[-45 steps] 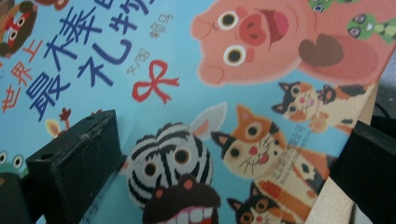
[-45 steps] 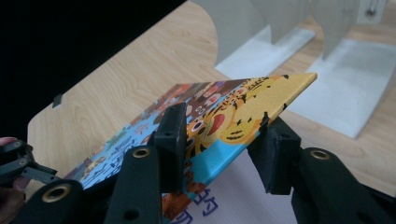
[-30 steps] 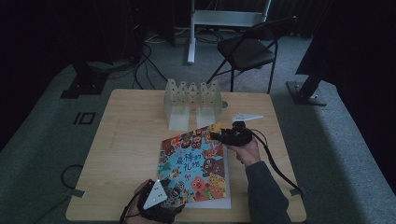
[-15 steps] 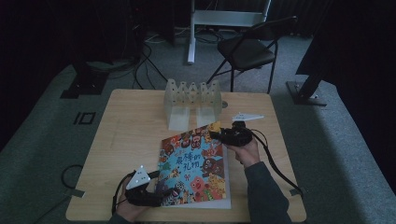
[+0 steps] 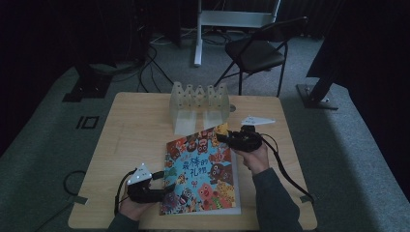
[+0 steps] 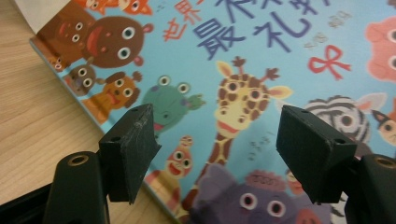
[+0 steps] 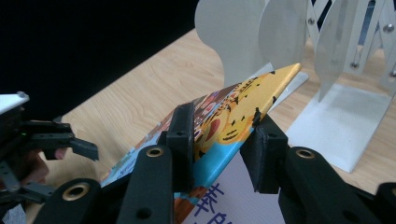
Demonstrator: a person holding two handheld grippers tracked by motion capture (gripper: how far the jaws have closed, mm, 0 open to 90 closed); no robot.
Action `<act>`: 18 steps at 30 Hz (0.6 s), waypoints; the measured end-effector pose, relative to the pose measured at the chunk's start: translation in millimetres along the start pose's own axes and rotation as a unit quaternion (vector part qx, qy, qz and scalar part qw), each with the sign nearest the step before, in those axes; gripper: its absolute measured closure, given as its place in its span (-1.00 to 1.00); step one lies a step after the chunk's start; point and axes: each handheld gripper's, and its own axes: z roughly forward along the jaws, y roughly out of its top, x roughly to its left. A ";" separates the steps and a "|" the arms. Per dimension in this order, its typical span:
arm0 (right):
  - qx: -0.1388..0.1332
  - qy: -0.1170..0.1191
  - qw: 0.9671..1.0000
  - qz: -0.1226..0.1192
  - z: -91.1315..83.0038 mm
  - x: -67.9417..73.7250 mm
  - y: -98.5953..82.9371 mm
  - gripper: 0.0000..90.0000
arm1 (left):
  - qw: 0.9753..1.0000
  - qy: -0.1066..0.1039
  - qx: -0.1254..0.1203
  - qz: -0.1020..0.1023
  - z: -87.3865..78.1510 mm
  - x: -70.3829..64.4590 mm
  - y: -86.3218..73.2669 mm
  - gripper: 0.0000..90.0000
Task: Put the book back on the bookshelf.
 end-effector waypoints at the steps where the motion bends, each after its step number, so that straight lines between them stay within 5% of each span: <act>1: -0.003 0.000 1.000 0.001 -1.4 0.2 0.5 0.50 | 1.000 0.000 0.002 -0.004 0.5 1.7 0.5 -0.30; 9: -0.020 0.002 1.000 0.000 -10.0 1.1 3.7 0.55 | 0.999 -0.009 -0.001 -0.033 9.1 18.7 6.0 -0.35; 18: -0.048 0.019 0.999 0.002 -20.0 2.6 7.3 0.63 | 1.000 0.003 0.009 -0.019 28.9 27.1 19.7 -0.52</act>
